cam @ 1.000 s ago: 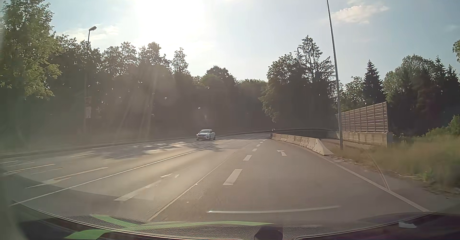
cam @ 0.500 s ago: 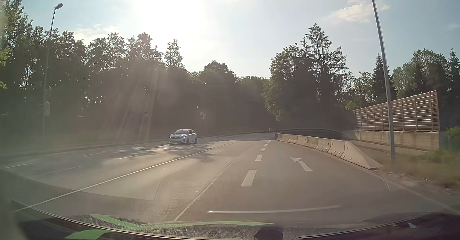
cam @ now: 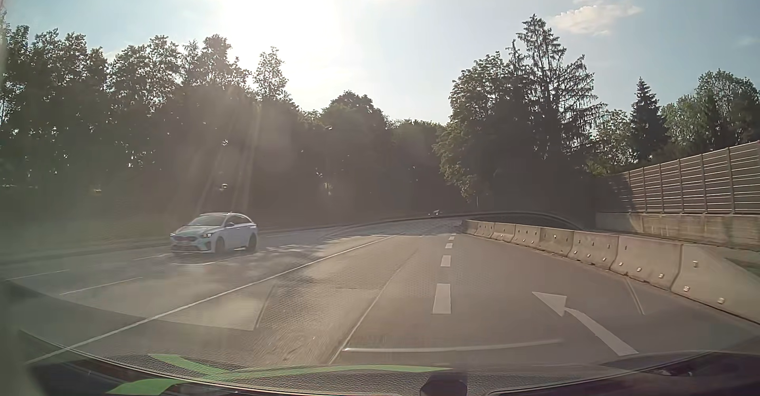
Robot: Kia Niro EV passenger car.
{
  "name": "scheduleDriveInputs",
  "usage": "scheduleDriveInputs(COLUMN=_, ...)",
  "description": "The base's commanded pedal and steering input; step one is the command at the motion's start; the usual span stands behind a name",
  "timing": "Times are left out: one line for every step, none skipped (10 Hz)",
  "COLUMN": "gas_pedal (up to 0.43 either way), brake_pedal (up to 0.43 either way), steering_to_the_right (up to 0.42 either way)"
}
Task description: Follow the waypoints while adhering to traffic rules and regulations
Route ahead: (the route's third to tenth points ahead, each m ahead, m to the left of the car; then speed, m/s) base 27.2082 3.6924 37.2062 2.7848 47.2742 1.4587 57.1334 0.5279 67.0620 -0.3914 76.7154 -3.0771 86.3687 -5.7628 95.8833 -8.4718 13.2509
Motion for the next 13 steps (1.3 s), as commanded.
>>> scheduleDriveInputs(gas_pedal=0.299, brake_pedal=0.000, steering_to_the_right=0.001)
scheduleDriveInputs(gas_pedal=0.299, brake_pedal=0.000, steering_to_the_right=0.003)
scheduleDriveInputs(gas_pedal=0.299, brake_pedal=0.000, steering_to_the_right=0.005)
scheduleDriveInputs(gas_pedal=0.287, brake_pedal=0.000, steering_to_the_right=0.007)
scheduleDriveInputs(gas_pedal=0.287, brake_pedal=0.000, steering_to_the_right=0.008)
scheduleDriveInputs(gas_pedal=0.260, brake_pedal=0.000, steering_to_the_right=0.011)
scheduleDriveInputs(gas_pedal=0.260, brake_pedal=0.000, steering_to_the_right=0.012)
scheduleDriveInputs(gas_pedal=0.260, brake_pedal=0.000, steering_to_the_right=0.014)
scheduleDriveInputs(gas_pedal=0.260, brake_pedal=0.000, steering_to_the_right=0.015)
scheduleDriveInputs(gas_pedal=0.260, brake_pedal=0.000, steering_to_the_right=0.017)
scheduleDriveInputs(gas_pedal=0.260, brake_pedal=0.000, steering_to_the_right=0.017)
scheduleDriveInputs(gas_pedal=0.260, brake_pedal=0.000, steering_to_the_right=0.017)
scheduleDriveInputs(gas_pedal=0.260, brake_pedal=0.000, steering_to_the_right=0.016)
